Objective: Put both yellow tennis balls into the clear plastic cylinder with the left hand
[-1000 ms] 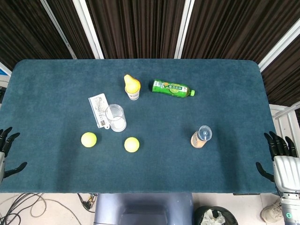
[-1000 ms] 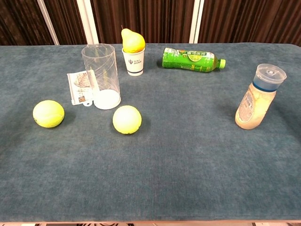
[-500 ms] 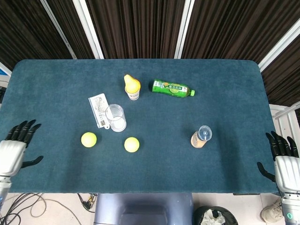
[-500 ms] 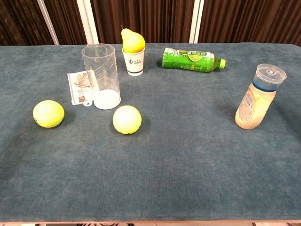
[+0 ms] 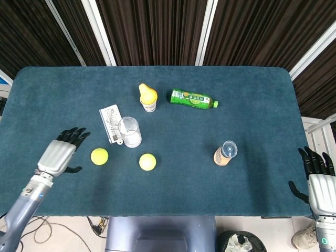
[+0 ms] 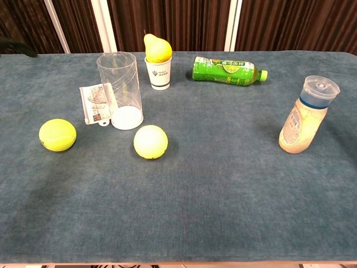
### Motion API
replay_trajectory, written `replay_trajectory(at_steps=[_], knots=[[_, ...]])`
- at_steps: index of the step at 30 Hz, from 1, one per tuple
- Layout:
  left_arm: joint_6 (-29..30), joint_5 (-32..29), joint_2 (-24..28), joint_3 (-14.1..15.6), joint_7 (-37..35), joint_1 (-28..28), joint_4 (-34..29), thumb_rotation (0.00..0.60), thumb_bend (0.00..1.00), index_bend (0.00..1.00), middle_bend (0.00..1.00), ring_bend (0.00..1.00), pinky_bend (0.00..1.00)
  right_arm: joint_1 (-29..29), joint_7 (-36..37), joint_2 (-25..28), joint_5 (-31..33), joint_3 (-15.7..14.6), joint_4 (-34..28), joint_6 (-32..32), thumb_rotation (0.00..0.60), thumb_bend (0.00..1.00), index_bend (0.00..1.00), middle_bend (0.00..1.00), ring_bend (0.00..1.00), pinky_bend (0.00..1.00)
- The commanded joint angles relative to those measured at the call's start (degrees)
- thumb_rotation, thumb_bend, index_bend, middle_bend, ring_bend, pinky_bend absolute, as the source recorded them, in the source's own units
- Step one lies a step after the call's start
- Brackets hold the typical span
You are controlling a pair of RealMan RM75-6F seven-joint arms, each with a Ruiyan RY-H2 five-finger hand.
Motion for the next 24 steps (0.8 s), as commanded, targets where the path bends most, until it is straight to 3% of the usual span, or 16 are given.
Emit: replay_trajectory(at_steps=[1,18,24], knots=[[-3.3,-3.4,-2.7,-0.3,2.9,-2.9,1.2,0.6,0.01,0.11,0.04,0.03,0.13,0.0,0.0,0.0,0.1,0.0,0.0,0.0,0.6,0.34,0.08,0.08,0.11,0.06],[-7.1,-11.3,-13.1,1.6,9.4,-8.8,11.6,0.6,0.01,0.11,0.04,0.03,0.16,0.1,-0.5,-0.5,1.2,0.5,0.3,-0.2,0.6,0.34,0.08,0.08,0.11,0.06],[-7.3,-10.8,-15.2,2.5,9.2,-9.9,14.8,0.6,0.03,0.12,0.04,0.03,0.21,0.1,-0.7,-0.6,1.3,0.5,0.4,-0.1,0.6,0.34,0.08,0.08,0.11,0.06]])
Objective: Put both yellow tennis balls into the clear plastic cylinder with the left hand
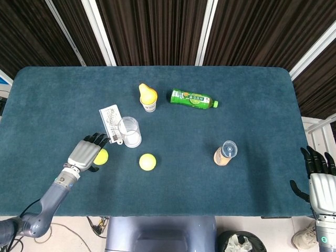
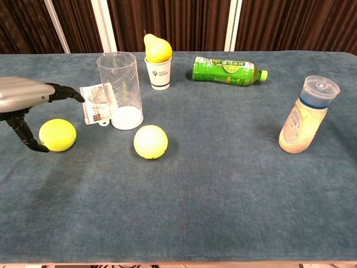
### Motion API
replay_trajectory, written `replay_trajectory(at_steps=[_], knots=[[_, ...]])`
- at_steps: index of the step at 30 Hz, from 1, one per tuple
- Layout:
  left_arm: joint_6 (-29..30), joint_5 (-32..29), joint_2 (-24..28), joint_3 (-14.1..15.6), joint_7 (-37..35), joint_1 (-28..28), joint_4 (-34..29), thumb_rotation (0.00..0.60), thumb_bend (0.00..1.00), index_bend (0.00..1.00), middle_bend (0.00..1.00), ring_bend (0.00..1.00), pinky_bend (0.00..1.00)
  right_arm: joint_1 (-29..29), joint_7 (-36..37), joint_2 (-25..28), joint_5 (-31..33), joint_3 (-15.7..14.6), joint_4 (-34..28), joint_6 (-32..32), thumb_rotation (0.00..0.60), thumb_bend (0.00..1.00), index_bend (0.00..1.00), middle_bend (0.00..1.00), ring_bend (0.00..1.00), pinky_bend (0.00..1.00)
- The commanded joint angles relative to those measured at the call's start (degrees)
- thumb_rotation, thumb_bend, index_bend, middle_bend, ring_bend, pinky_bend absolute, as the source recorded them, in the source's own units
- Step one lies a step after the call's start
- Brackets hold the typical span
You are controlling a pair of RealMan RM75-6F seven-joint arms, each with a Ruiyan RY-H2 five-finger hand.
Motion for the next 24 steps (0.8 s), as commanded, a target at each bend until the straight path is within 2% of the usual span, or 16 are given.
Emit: replay_trajectory(at_steps=[1,5,12,18,24], knots=[[-0.2,0.4,-1.2,0.6,-0.2,-0.6,1.8,0.6,0.03,0.12,0.04,0.03,0.22,0.0,0.0,0.0,0.0,0.0,0.0,0.0,0.6,0.34,0.08,0.08,0.11,0.06],[-0.7,0.4,-1.8,1.0,-1.1,-0.8,2.6,0.6,0.04,0.13,0.06,0.05,0.24,-0.1,0.0,0.1,0.1,-0.1,0.0,0.0,0.6,0.34,0.08,0.08,0.11,0.06],[-1.4,0.3,-2.9,2.2,-1.3,-1.2,4.8,0.6,0.1,0.19,0.13,0.12,0.33,-0.2,0.4,0.3,0.2,-0.1,0.0,-0.1,0.6,0.34,0.08,0.08,0.11,0.06],[-0.9,1.1,-4.0,3.0,-1.3,-1.5,6.2,0.6,0.16,0.27,0.27,0.25,0.45,-0.2,0.4,0.4,0.1,-0.2,0.0,-0.1,0.6,0.34,0.08,0.08,0.11,0.06],[0.5,2.0,-4.5,3.2,-1.7,-1.4,7.4,0.6,0.29,0.4,0.42,0.37,0.55,-0.3,0.6,0.4,0.1,-0.2,0.0,0.0,0.6,0.34,0.08,0.08,0.11,0.06]])
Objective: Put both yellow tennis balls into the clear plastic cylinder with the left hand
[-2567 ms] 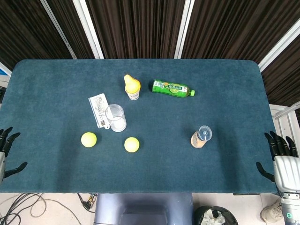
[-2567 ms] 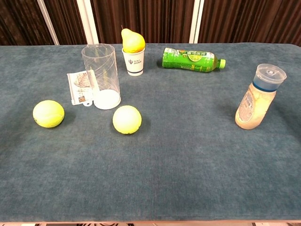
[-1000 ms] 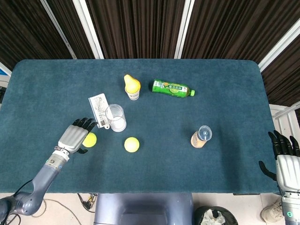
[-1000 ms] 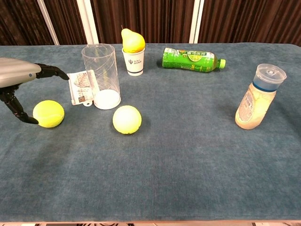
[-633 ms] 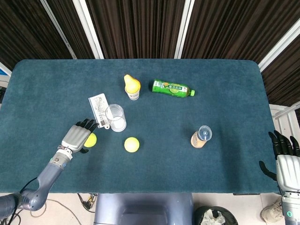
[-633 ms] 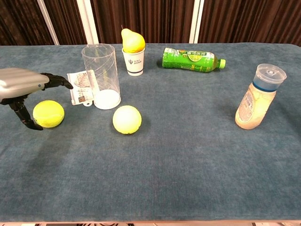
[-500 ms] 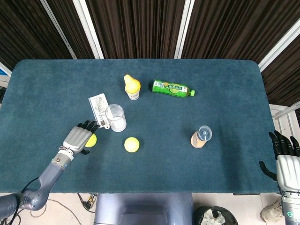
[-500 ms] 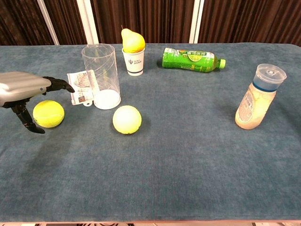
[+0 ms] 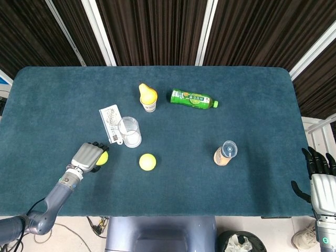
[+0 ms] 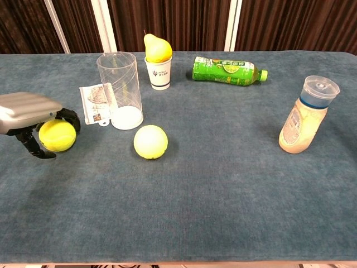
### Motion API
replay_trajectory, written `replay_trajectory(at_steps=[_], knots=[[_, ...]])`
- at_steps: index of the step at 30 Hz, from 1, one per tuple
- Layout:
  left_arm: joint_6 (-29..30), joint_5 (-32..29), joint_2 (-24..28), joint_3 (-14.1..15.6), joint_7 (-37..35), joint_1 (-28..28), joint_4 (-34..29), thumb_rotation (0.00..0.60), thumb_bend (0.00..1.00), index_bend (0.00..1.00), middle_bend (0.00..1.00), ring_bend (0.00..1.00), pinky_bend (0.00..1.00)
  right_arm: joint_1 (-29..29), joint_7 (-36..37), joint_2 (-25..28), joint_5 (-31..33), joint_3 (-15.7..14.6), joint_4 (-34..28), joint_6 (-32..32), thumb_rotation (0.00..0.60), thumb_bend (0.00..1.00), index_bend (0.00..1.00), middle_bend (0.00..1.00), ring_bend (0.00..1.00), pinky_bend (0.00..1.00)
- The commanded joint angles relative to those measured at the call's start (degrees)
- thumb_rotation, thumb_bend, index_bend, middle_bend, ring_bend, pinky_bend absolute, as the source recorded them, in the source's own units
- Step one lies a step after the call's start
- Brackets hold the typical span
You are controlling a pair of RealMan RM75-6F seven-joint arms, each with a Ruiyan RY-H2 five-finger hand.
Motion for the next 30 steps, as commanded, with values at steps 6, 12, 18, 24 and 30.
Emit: replay_trajectory(at_steps=[6,12,18,24,30], knots=[[4.2,4.1,-0.1,-0.7,-2.8,0.5,0.5,0.6,0.35,0.46,0.48,0.41,0.59,0.0,0.1,0.1,-0.1,-0.1,0.0,0.0,0.6,0.34,0.08,0.08,0.11,0.06],[10.0,9.8,3.5,-3.0,-8.1,1.0,-3.7,0.6,0.35,0.45,0.45,0.41,0.59,-0.2,0.5,0.3,0.0,0.0,0.0,0.2,0.6,0.34,0.08,0.08,0.11,0.06],[15.7,15.7,8.2,-6.4,-9.5,0.2,-8.6,0.6,0.35,0.44,0.45,0.41,0.62,-0.2,0.4,0.3,0.4,0.2,0.2,0.2,0.6,0.34,0.08,0.08,0.11,0.06],[16.6,16.4,11.1,-10.5,-6.4,-2.4,-13.3,0.6,0.35,0.45,0.45,0.41,0.63,-0.4,-0.2,0.1,0.4,0.4,0.2,0.9,0.6,0.34,0.08,0.08,0.11,0.06],[13.0,12.7,11.6,-12.9,0.0,-5.9,-17.1,0.6,0.35,0.45,0.45,0.41,0.63,-0.3,-1.2,-0.3,0.5,0.4,0.6,0.8,0.6,0.34,0.08,0.08,0.11,0.06]])
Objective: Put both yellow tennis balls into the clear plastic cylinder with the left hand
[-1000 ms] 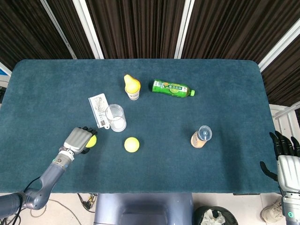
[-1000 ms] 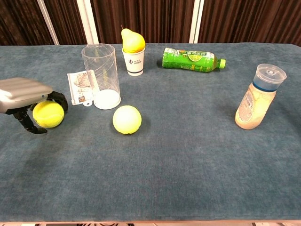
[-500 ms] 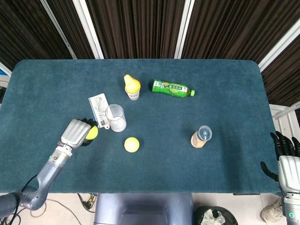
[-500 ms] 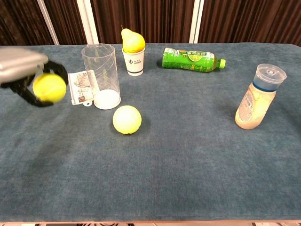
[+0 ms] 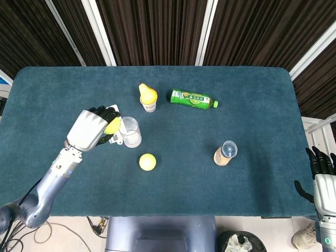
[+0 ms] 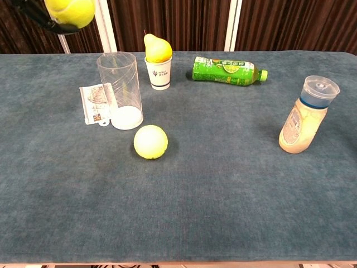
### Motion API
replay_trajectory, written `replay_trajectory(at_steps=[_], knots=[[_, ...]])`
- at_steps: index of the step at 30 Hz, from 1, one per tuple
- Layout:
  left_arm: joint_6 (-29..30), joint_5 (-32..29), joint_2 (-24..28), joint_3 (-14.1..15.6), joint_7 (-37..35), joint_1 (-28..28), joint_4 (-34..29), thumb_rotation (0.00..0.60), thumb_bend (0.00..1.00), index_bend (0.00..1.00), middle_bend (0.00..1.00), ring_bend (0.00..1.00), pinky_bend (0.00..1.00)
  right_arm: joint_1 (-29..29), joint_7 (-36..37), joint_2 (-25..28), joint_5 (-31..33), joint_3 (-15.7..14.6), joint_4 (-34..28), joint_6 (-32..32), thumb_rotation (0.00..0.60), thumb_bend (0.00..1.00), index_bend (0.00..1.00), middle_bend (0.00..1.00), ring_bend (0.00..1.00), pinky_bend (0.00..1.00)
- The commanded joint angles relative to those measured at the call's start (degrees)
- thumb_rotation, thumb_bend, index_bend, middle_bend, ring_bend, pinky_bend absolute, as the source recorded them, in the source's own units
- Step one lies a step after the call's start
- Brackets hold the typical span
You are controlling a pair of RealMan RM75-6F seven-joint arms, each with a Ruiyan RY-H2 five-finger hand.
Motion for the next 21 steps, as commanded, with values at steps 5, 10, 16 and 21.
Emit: replay_trajectory(at_steps=[5,10,16,21], knots=[[-4.8,-7.9,-1.7,-2.4,8.6,-4.8,-2.7,0.6,0.35,0.46,0.45,0.41,0.63,0.3,-0.7,-0.5,0.1,-0.2,0.3,-0.6,0.6,0.34,0.08,0.08,0.11,0.06],[-5.9,-14.1,-4.5,-2.5,13.8,-7.2,-1.6,0.6,0.35,0.46,0.45,0.41,0.63,0.4,-0.8,-0.7,0.7,0.1,0.5,-0.9,0.6,0.34,0.08,0.08,0.11,0.06],[-5.3,-16.9,-6.8,-1.7,15.6,-8.6,0.2,0.6,0.35,0.46,0.45,0.41,0.62,0.5,-0.8,-0.8,1.0,0.1,0.7,-1.2,0.6,0.34,0.08,0.08,0.11,0.06],[-5.1,-18.8,-7.8,-1.1,16.3,-9.4,1.6,0.6,0.34,0.46,0.44,0.41,0.62,0.5,-0.6,-0.7,1.1,0.2,0.7,-1.1,0.6,0.34,0.08,0.08,0.11,0.06]])
